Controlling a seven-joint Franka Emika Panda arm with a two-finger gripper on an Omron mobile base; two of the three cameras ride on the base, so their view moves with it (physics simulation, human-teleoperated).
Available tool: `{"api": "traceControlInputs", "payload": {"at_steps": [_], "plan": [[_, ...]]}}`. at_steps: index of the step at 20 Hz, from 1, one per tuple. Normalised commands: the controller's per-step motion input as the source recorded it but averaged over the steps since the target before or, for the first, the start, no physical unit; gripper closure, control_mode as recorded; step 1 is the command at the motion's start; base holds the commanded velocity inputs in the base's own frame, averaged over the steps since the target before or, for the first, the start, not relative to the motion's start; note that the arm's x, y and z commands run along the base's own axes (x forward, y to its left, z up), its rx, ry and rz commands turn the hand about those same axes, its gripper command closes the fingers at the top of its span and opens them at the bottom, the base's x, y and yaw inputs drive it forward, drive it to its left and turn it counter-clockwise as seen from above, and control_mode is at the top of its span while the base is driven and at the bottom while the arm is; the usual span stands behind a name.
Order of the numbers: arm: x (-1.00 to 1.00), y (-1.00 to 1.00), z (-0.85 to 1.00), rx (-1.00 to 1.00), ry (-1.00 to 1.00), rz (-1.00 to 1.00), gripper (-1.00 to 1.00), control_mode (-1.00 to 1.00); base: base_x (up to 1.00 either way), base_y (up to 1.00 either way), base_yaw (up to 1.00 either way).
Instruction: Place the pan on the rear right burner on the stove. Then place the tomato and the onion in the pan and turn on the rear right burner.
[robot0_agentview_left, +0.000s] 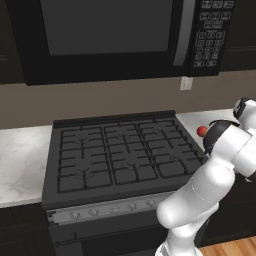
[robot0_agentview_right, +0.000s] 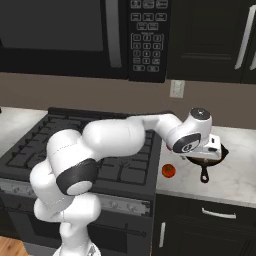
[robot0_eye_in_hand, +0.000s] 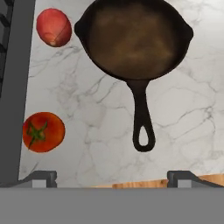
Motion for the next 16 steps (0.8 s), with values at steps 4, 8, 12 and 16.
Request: {"api": "traceControlInputs", "payload": {"at_steps": [4, 8, 12, 16], "plan": [[0.12, -0.14, -0.2, 0.0, 0.02, 0.0, -1.0, -1.0, 0.0, 0.0, 0.0], [0.12, -0.1, -0.21, 0.0, 0.02, 0.0, -1.0, -1.0, 0.0, 0.0, 0.0], [0.03, -0.09, -0.21, 0.0, 0.0, 0.0, -1.0, -1.0, 0.0, 0.0, 0.0], [0.03, -0.11, -0.19, 0.0, 0.0, 0.0, -1.0, -1.0, 0.0, 0.0, 0.0]]}}
